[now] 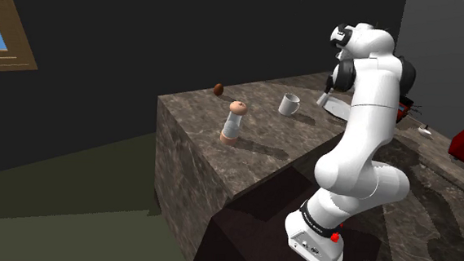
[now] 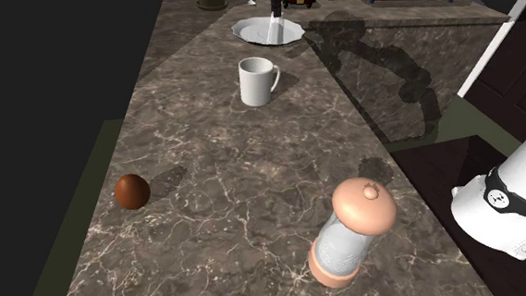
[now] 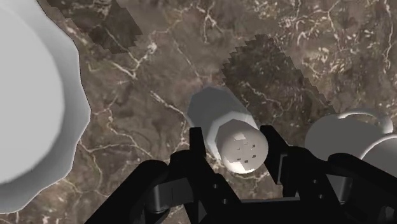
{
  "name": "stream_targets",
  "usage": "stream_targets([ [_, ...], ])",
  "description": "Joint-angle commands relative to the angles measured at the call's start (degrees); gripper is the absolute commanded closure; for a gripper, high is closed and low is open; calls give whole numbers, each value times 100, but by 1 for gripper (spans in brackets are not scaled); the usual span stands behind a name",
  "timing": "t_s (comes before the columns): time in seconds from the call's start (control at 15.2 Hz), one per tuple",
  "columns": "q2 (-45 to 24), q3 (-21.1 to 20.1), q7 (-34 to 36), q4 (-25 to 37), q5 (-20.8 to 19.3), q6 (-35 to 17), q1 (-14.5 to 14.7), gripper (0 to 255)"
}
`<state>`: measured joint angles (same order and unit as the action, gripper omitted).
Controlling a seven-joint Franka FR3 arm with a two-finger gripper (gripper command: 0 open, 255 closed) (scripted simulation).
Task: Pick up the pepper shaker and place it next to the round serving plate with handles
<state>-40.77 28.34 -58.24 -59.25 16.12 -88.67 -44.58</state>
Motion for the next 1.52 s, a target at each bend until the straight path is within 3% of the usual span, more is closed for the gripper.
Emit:
stream_targets([
  [0.0,-34,-5,-26,-104,12,-138,2,255],
  [0.73,-93,-34,-99,-932,59,-987,145,255],
  [1.25,-93,-34,-99,-932,59,-987,145,255],
  [1.32,-93,-34,-99,-932,59,-987,145,0],
  [1.45,-93,-34,-99,-931,59,-987,145,0],
])
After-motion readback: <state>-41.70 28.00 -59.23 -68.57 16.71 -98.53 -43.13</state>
